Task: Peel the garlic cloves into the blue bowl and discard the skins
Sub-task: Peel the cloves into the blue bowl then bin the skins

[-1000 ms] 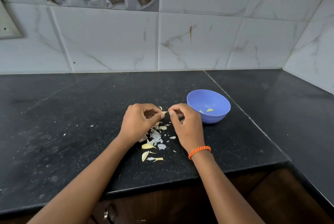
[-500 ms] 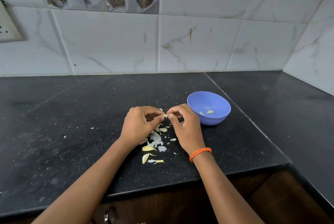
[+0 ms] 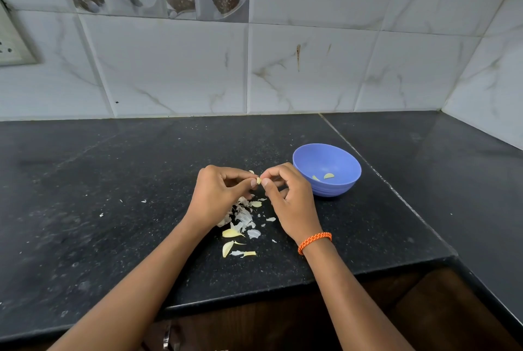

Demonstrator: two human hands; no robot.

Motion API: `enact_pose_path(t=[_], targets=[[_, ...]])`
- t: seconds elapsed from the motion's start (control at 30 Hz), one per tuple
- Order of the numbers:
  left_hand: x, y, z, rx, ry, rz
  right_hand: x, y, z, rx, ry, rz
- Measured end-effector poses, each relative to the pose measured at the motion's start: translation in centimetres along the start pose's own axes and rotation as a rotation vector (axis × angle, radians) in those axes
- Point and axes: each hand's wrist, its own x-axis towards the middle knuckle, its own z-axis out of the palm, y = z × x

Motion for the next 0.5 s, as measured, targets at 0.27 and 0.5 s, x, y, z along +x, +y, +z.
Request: enact_pose_path(t=[0.27,0.5], targets=[[-0.03,0.2,0.07,-0.074,-0.061,-0.008,-0.1,-0.06,-0.14,0.029,0.014,0.018],[0.12,0.18,-0.03,-0.087,-0.068,0.011,-0.09,-0.01,-0.23,0.114,-0.034,0.072]])
